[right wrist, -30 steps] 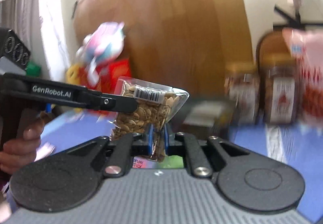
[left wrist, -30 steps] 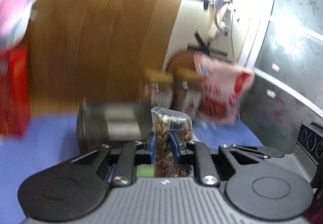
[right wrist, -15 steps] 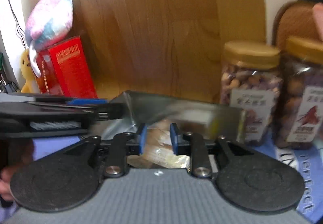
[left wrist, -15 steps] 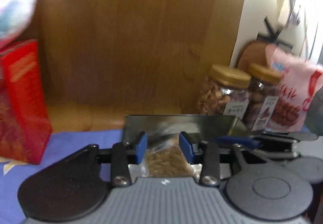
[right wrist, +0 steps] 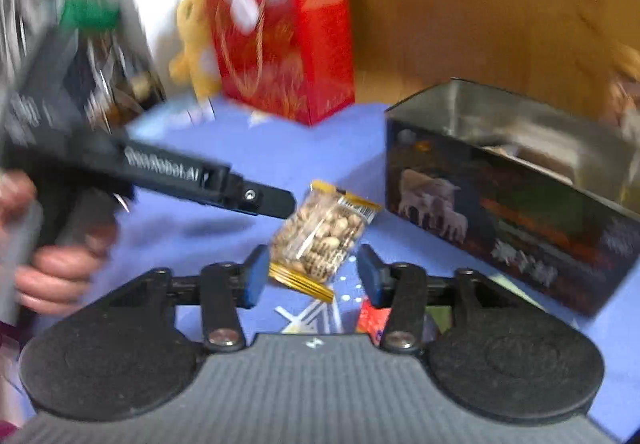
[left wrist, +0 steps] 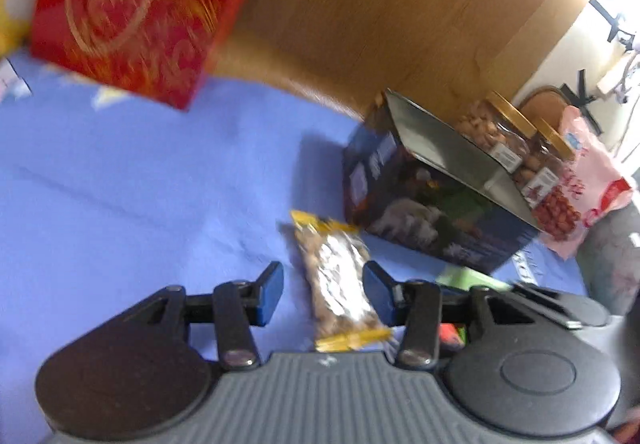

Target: Organize snacks

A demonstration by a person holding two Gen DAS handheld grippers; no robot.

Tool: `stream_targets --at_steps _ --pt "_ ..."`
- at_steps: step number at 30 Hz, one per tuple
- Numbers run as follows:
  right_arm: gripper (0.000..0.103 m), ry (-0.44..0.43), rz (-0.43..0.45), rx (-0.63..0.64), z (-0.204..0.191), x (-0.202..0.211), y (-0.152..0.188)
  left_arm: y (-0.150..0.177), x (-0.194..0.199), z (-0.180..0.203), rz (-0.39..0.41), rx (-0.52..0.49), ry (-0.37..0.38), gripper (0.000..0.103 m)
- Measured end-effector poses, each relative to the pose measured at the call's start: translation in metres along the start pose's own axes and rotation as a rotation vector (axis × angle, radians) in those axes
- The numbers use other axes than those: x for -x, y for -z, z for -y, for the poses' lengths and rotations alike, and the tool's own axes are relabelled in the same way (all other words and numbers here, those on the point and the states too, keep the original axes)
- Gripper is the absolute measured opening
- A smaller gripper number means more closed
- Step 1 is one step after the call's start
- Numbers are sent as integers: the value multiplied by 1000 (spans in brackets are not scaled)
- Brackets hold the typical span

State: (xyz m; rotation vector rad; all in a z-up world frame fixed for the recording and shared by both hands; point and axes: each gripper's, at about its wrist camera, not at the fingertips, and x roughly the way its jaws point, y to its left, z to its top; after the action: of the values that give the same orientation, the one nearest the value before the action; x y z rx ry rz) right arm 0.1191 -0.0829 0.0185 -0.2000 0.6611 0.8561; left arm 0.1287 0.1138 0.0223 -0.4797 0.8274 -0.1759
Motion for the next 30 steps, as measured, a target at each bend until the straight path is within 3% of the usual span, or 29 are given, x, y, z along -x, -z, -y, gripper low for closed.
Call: stream_targets --at_steps 4,7,8,12,19,25,30 --pt "60 55 -83 64 -10 -27 1 4 -12 6 -23 -16 9 56" --pt "60 49 -92 45 -4 -36 0 11 -17 8 -17 -34 -6 46" --pt "48 41 -87 39 -4 -34 0 13 -17 9 -18 -43 -11 32" --pt "39 45 -52 40 -19 -27 4 21 -4 12 0 -47 -4 27" --pt "38 85 108 80 -31 2 -4 9 29 43 97 -99 13 27" --pt "39 216 226 71 21 46 -27 -41 4 115 130 -214 100 27" --pt "39 307 204 -11 96 60 -39 -71 -62 160 79 -244 179 29"
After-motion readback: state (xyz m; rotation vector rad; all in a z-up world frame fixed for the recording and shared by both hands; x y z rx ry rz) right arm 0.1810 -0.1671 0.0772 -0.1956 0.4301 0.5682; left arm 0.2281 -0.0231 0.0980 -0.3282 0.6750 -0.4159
